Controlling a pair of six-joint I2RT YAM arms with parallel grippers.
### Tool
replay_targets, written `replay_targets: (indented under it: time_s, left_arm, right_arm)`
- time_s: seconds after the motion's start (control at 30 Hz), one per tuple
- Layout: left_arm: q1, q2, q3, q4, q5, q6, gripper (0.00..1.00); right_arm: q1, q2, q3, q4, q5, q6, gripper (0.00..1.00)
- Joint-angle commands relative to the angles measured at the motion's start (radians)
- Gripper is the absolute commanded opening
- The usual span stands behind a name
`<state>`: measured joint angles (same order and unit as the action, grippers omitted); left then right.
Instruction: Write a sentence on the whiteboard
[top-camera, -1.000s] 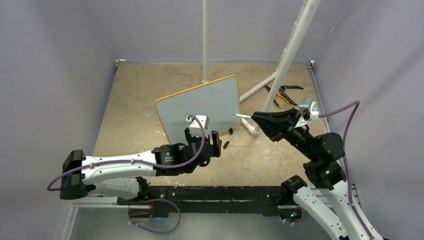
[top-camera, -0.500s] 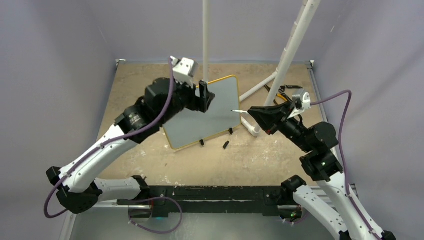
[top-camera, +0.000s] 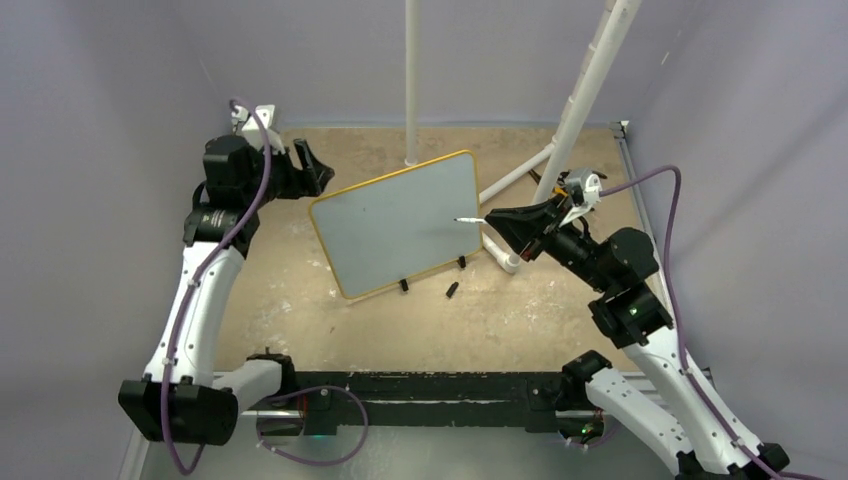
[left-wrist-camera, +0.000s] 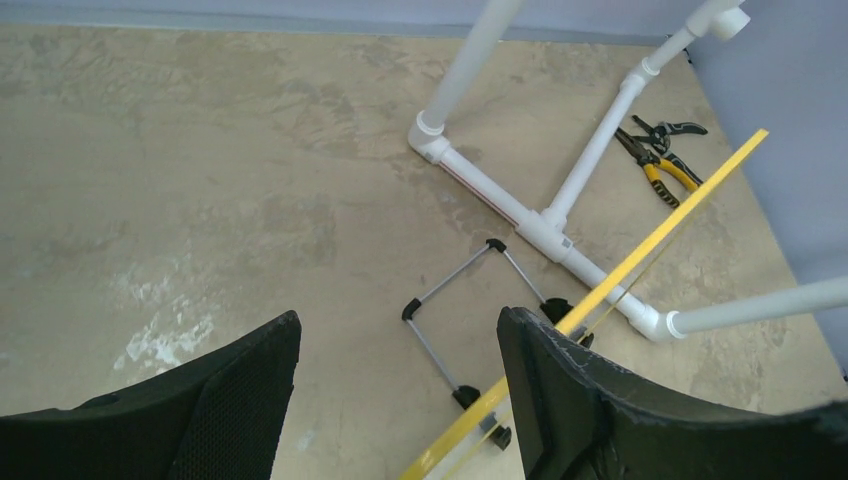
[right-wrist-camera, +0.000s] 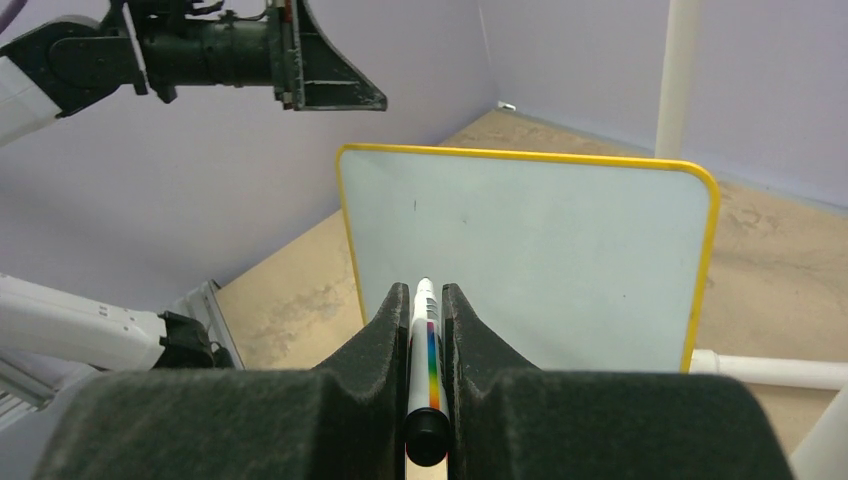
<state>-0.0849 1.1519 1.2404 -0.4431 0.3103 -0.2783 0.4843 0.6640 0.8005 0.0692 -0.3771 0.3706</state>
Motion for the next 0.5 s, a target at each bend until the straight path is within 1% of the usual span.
replay_targets:
  time_s: [0.0, 0.13, 0.23, 0.37, 0.47]
  left_arm:
    - [0.052, -0.133, -0.083, 0.054, 0.111, -0.035, 0.72]
    - [0.053, -0.196, -0.122, -0.006, 0.072, -0.065, 0.72]
    - [0.053, -0.236, -0.152, -0.04, 0.055, -0.091, 0.73]
    - [0.053, -0.269, -0.212, -0.073, -0.006, -0.114, 0.73]
    - [0.053, -0.277, -0.254, -0.065, 0.027, -0.146, 0.73]
  right_arm:
    - [0.005, 0.027, 0.001, 0.081, -0.032, -0.022, 0.0]
    - [0.004, 0.048, -0.016, 0.112, -0.076, -0.012, 0.0]
    - [0.005, 0.042, -0.031, 0.124, -0.083, -0.007, 0.0]
    - [0.004, 0.028, -0.042, 0.118, -0.083, -0.012, 0.0]
    - [0.005, 0.012, -0.054, 0.118, -0.081, -0.012, 0.0]
